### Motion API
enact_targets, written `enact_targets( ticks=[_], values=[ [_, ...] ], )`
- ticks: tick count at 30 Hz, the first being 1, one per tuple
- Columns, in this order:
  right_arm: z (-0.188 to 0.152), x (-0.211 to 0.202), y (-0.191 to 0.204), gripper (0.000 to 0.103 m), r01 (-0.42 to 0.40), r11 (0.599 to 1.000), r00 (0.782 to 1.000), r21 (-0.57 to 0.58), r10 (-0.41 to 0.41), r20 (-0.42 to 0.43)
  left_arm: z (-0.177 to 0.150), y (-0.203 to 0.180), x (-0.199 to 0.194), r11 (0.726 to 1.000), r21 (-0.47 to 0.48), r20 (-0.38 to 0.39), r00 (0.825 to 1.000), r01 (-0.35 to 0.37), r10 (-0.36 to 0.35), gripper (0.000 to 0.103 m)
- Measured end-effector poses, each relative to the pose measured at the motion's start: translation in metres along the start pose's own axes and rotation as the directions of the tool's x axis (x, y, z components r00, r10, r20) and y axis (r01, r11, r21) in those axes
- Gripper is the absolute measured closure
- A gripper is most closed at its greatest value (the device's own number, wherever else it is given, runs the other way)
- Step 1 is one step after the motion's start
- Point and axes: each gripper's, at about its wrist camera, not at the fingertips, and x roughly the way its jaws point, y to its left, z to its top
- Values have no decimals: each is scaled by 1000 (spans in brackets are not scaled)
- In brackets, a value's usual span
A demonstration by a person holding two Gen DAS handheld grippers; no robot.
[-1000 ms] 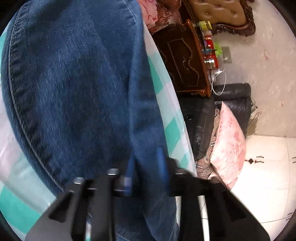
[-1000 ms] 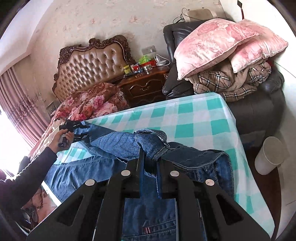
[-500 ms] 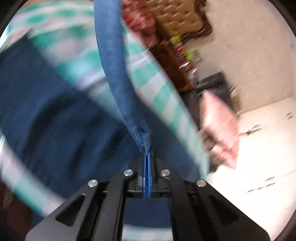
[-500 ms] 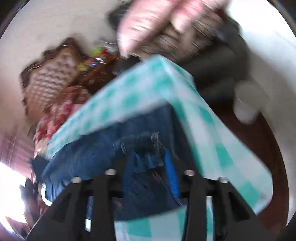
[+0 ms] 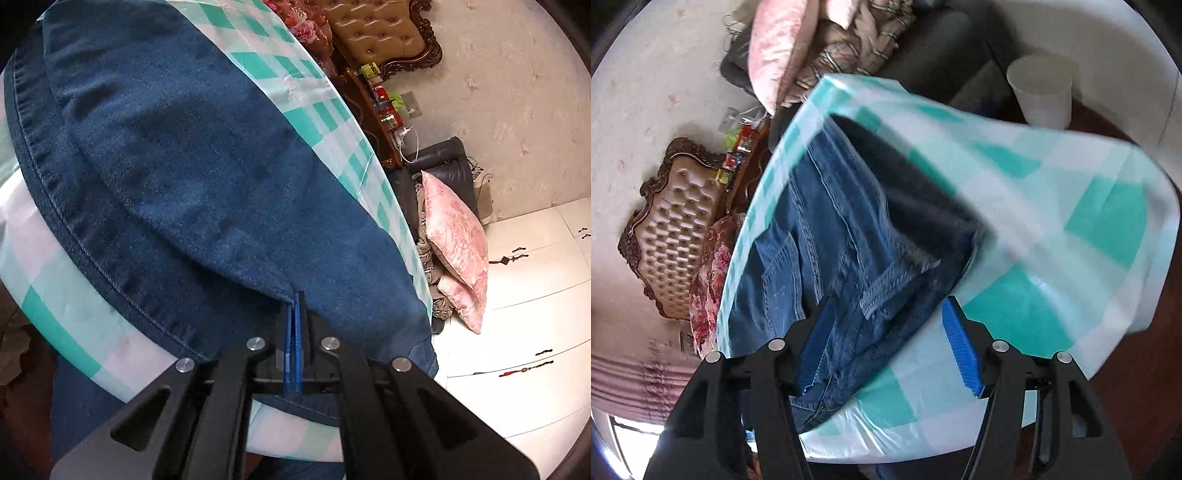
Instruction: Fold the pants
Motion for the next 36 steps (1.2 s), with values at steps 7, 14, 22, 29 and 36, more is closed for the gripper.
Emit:
enact_targets(
  ticks=[7,14,22,29,36],
  values=[
    [0,-3,9,50,43,999,997,-9,-42,57,2,3,-2,1000,-12,-9,1000,14,-14,102],
    [7,-5,16,51,46,998,998,-31,-45,51,2,4,0,1000,-15,-7,1000,13,-13,102],
    [8,14,21,90,108,992,993,-58,-105,61,9,10,8,1000,-28,-23,1000,6,-6,102],
    [12,-57,60,91,71,984,974,-163,-33,223,-9,-14,-46,999,10,19,999,36,-36,102],
    [23,-14,38,91,207,963,969,-172,-178,169,-31,31,-15,998,-56,-63,998,-30,26,102]
  ],
)
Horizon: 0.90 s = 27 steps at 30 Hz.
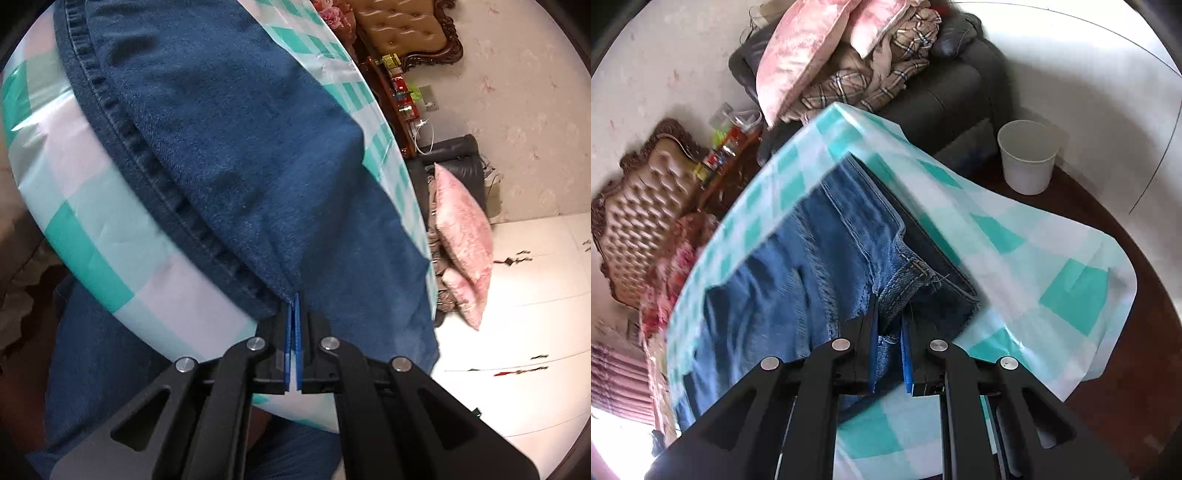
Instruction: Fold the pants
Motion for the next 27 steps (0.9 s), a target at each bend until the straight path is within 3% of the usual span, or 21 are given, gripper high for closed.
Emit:
enact_targets(
  ticks=[3,6,10,12,15,20,22,27],
  values=[
    [2,0,-2,91,-6,1000,1000,-9,6,18,-1,2,1,1000,19,2,1000,-3,3,102],
    [-5,16,-2,91,66,997,998,-39,-65,18,-1,11,9,1000,7,-9,1000,6,-6,102],
    [-18,25,-1,91,140,988,990,-69,-138,33,2,19,1,999,-4,-17,999,42,-42,92],
    [-20,26,2,91,164,983,986,-86,-160,45,9,25,-9,999,-3,17,999,40,-40,87],
    [-20,27,2,91,174,981,984,-86,-171,42,39,47,-41,998,-52,122,992,39,-33,86],
    [-20,27,2,91,186,978,982,-91,-183,40,108,109,-104,981,-184,330,944,55,9,85],
    [-21,27,3,91,192,977,981,-90,-189,40,127,124,-115,975,-215,349,937,61,18,85],
    [-21,28,6,91,209,974,978,-88,-207,37,154,133,-112,971,-239,313,947,-1,78,82]
  ],
)
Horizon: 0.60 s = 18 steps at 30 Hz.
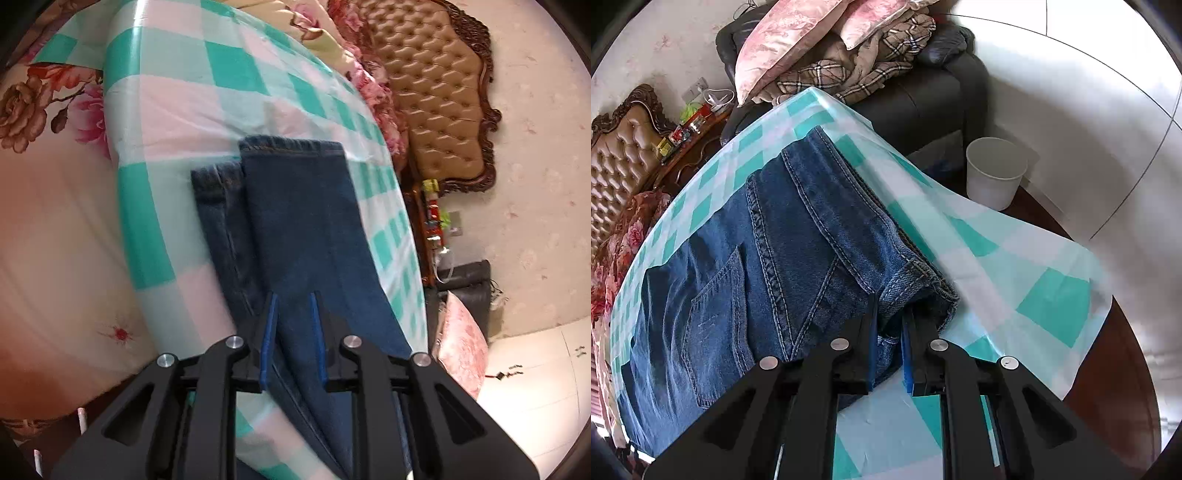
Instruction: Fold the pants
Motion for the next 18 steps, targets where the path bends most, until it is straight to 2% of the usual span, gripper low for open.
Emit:
enact_targets(
  ticks=[1,3,5,12,14,15,18],
  values=[
    [0,0,0,91,2,1000,1000,-1,-2,-1,4,2,2,999,-9,-8,999,-33,33,82],
    [0,0,0,91,0,1000,1000,-1,0,-5,1,5,0,998,-54,-9,1000,-17,17,80],
    [0,0,-1,91,-2,1000,1000,-2,2,-7,-1,0,-2,999,-22,7,999,-39,39,78],
    [2,1,2,91,7,1000,1000,-7,-7,-10,5,-1,9,996,-67,4,999,-54,54,78],
    [2,1,2,91,6,1000,1000,-6,-6,-11,11,-4,14,995,-65,0,997,-71,72,90],
    [2,1,2,91,6,1000,1000,-8,-6,-12,12,-2,14,994,-62,-4,996,-85,85,102],
    [7,-3,5,91,-7,1000,1000,-13,7,-12,12,-9,1,997,-47,7,998,-61,61,102]
  ],
)
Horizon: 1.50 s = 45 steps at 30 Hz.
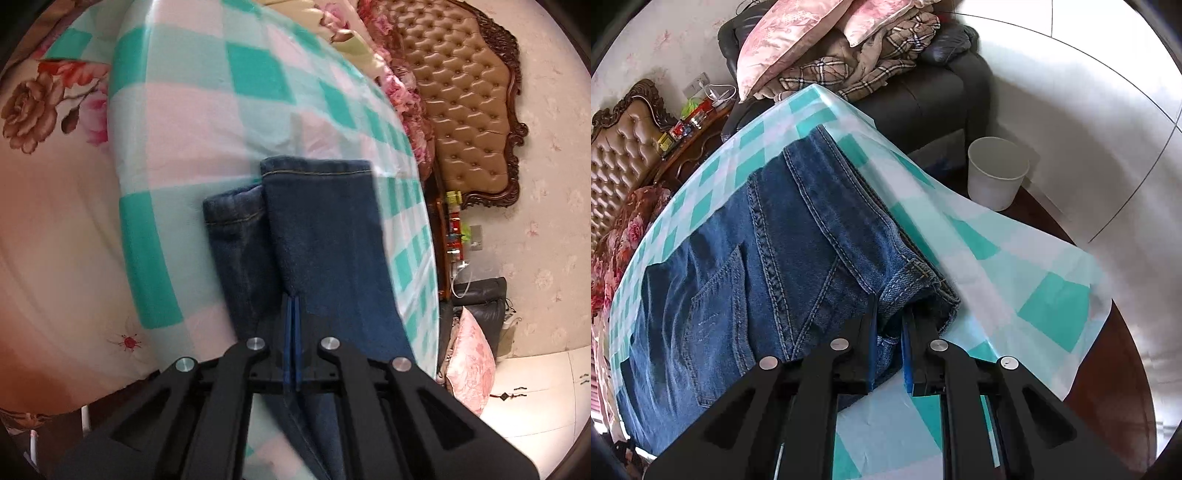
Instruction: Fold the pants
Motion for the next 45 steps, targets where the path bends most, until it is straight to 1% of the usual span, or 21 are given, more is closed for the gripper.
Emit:
enact_targets(
  ticks=[4,7,10,14,20,23,24,26,27,29,30,31,32,34,36,37,39,41,43,44,45],
  values=[
    [13,-34,5,92,-53,998,996,-26,55,65,-19,-12,-38,999,45,64,998,6,-9,102],
    [19,-27,11,92,-18,998,998,-57,21,62,-27,11,-27,999,5,28,999,-33,33,102],
    [16,-10,10,92,3,998,1000,-58,-2,21,-24,36,-13,999,-39,-6,1000,-14,14,102],
    [16,-22,4,92,-30,999,999,-43,31,41,-21,21,-23,999,38,19,1000,7,-7,102],
    [12,-6,-1,92,-6,999,1000,-37,7,15,-18,33,-11,1000,-4,-12,1000,-1,1,101],
    [7,5,-2,92,14,999,1000,-39,-13,10,-19,30,-22,999,19,33,998,-49,48,87],
    [5,6,-2,92,30,999,999,-41,-30,15,-20,23,-33,995,50,90,993,-85,80,80],
    [4,6,-7,91,28,999,999,-28,-28,24,-29,-2,-52,970,181,217,968,-165,125,79],
    [2,4,-10,88,16,1000,999,-11,-15,30,-44,-27,-57,927,302,293,947,-224,134,73],
    [0,0,-12,80,16,1000,999,3,-16,44,-74,-67,-49,825,495,342,934,-274,104,55],
    [-1,-3,-11,72,25,1000,998,7,-25,55,-88,-83,-42,771,576,338,938,-271,78,45],
    [-2,-10,-11,48,68,998,995,16,-69,76,-104,-98,-33,712,651,331,942,-265,48,40],
    [-2,-17,-10,37,130,991,986,29,-133,104,-126,-119,-20,624,737,322,947,-262,17,38],
    [-5,-41,-9,29,244,968,945,55,-250,210,-158,-145,3,500,833,268,963,-236,8,37],
    [-7,-62,5,29,340,939,889,52,-339,307,-192,-179,32,401,908,133,991,-121,-2,39],
    [-6,-68,17,29,348,937,878,25,-335,343,-212,-199,48,354,935,32,999,-22,-22,43],
    [-4,-69,62,29,272,953,906,-136,-206,368,-250,-232,80,251,961,-104,994,112,-44,60],
    [-7,-60,110,29,169,940,937,-298,-59,343,-279,-258,120,175,959,-224,974,223,-17,66],
    [-15,-40,169,31,88,879,956,-469,58,288,-299,-271,161,145,935,-335,941,325,49,72],
    [-18,-29,193,31,72,844,960,-531,85,267,-305,-274,176,136,932,-347,935,335,78,72],
    [-19,-22,207,31,75,823,961,-562,90,260,-304,-274,199,120,949,-306,944,291,126,72]
  ],
)
